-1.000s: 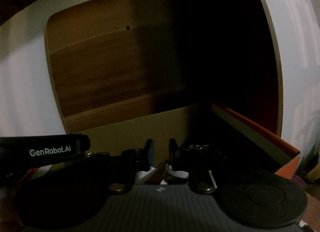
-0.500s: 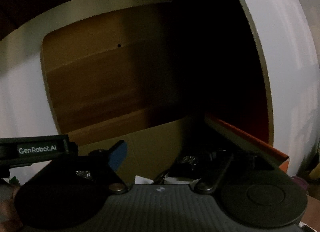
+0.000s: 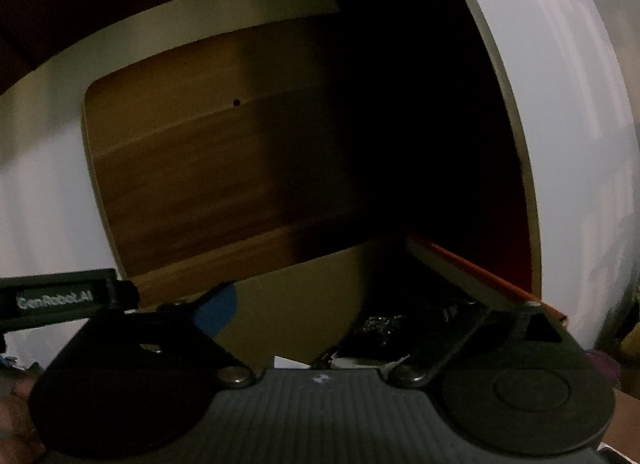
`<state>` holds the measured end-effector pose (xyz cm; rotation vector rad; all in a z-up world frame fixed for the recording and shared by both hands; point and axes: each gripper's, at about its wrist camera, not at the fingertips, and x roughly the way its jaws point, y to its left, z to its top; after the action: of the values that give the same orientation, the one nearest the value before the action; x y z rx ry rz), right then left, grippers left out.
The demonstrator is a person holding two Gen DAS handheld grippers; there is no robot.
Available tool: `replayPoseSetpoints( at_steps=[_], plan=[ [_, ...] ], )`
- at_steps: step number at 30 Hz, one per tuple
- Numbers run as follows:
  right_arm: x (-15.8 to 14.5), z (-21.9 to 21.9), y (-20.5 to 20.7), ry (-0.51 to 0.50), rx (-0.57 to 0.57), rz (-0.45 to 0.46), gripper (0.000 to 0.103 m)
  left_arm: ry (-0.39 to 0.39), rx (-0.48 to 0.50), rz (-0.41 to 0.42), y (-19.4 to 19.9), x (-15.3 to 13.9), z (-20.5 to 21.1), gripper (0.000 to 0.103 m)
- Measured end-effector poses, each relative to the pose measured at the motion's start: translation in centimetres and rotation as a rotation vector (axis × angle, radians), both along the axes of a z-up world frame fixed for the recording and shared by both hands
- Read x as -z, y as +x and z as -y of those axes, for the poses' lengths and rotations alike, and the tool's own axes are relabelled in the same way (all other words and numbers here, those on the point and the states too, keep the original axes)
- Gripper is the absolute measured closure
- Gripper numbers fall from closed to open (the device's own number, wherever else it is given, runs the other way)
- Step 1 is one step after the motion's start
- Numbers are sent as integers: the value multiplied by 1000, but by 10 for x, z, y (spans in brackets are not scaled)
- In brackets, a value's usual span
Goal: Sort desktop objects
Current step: 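Open the left gripper releasing the scrubber while the right gripper releases the marker, then withdraw both grippers upward out of the orange box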
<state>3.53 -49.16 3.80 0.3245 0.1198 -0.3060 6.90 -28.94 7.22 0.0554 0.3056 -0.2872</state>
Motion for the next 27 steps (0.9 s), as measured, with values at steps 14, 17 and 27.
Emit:
replayPoseSetpoints(
  at_steps=[14,17,27],
  plan=[
    [-12,-21,-9,-27,-7,12,0,3,-51,11,-10,-1,-41,0],
    [-13,-29,-9,-32,-10,10,0,-3,-59,6,-12,0,-49,0],
    [-15,-57,-22,-29,-30,5,0,-19,-71,-17,-23,7,-78,0]
  ],
)
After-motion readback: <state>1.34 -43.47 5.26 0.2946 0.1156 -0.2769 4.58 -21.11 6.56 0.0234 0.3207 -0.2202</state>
